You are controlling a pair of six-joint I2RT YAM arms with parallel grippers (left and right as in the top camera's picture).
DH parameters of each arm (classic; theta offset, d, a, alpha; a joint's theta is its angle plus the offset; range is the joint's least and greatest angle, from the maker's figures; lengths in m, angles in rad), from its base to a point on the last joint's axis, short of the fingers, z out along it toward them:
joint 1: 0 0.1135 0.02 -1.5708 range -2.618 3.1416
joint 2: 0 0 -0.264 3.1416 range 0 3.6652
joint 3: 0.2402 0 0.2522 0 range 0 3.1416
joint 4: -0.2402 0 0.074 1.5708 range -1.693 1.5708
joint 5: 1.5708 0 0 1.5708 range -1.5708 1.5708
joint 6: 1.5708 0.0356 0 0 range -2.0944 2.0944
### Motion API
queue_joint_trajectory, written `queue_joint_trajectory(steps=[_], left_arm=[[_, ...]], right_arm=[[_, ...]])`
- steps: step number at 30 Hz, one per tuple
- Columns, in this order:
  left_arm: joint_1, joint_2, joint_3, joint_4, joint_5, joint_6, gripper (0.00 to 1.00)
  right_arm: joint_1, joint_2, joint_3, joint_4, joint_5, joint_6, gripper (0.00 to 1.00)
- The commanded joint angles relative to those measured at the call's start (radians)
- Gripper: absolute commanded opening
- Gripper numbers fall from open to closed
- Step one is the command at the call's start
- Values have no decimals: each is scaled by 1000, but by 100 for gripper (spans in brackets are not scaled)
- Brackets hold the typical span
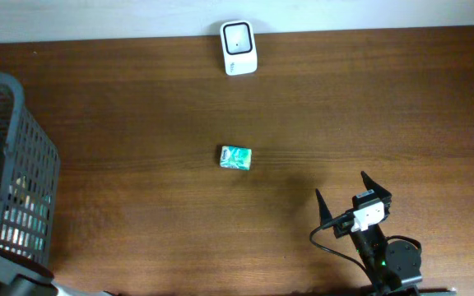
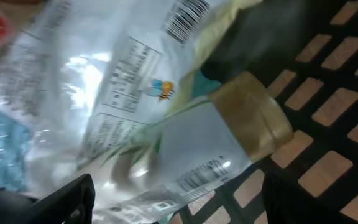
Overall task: Scan the item barcode
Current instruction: 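Grasp the gold-capped white tube from the basket and set it beside the tissues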
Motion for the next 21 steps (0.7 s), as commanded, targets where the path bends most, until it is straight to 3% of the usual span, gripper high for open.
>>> queue_joint_trajectory(steps=[1, 3, 6, 8, 10, 12, 16, 19, 21], left_arm=[[2, 22, -36, -2, 47, 66, 84], [2, 23, -77, 24, 13, 65, 84], [2, 23, -120, 95, -74, 64, 100], [2, 23, -120, 138, -102, 64, 100], [2, 23, -120, 163, -101, 49, 93], [2, 23, -120, 175, -102, 49, 78], [2, 24, -161, 219, -102, 48, 63], [2, 23, -181, 245, -101, 45, 22], [2, 23, -168, 242, -102, 29, 11]], right_arm=[[-2, -6, -9, -1, 6, 15, 99], [-2, -6, -9, -1, 6, 15, 99], [-2, -6, -9, -1, 6, 15, 99], [-2, -6, -9, -1, 6, 15, 99], [-2, -6, -9, -1, 6, 15, 99], [-2, -6, -9, -1, 6, 15, 99], [-2, -6, -9, -1, 6, 15, 99], [-2, -6, -9, -1, 6, 15, 99], [-3, -6, -9, -1, 6, 15, 99]])
